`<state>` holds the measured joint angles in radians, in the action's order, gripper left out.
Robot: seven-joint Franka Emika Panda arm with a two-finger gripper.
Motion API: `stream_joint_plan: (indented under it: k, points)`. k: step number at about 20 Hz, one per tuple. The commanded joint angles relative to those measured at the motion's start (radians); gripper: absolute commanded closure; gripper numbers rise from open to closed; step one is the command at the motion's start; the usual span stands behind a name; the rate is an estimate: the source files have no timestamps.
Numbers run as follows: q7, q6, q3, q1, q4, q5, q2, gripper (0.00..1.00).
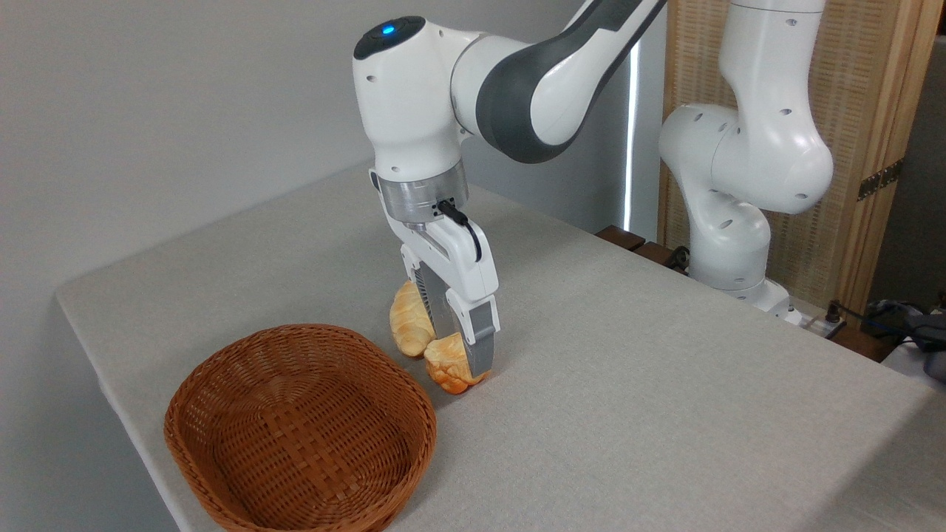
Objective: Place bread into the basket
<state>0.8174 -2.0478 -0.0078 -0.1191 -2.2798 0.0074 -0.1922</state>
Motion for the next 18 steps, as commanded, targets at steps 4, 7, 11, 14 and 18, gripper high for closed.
stream_joint_plan:
  k: [4, 7, 11, 14, 18]
  points:
    - [0.014, -0.035, 0.005, -0.01, -0.015, 0.002, 0.011, 0.0]
    - [0.014, -0.035, 0.006, -0.02, -0.015, 0.002, 0.019, 0.0]
    - [0.014, -0.041, 0.006, -0.021, -0.015, 0.016, 0.019, 0.24]
    - [0.016, -0.045, 0.006, -0.021, -0.015, 0.016, 0.02, 0.55]
    - [0.016, -0.045, 0.006, -0.021, -0.015, 0.016, 0.02, 0.57]
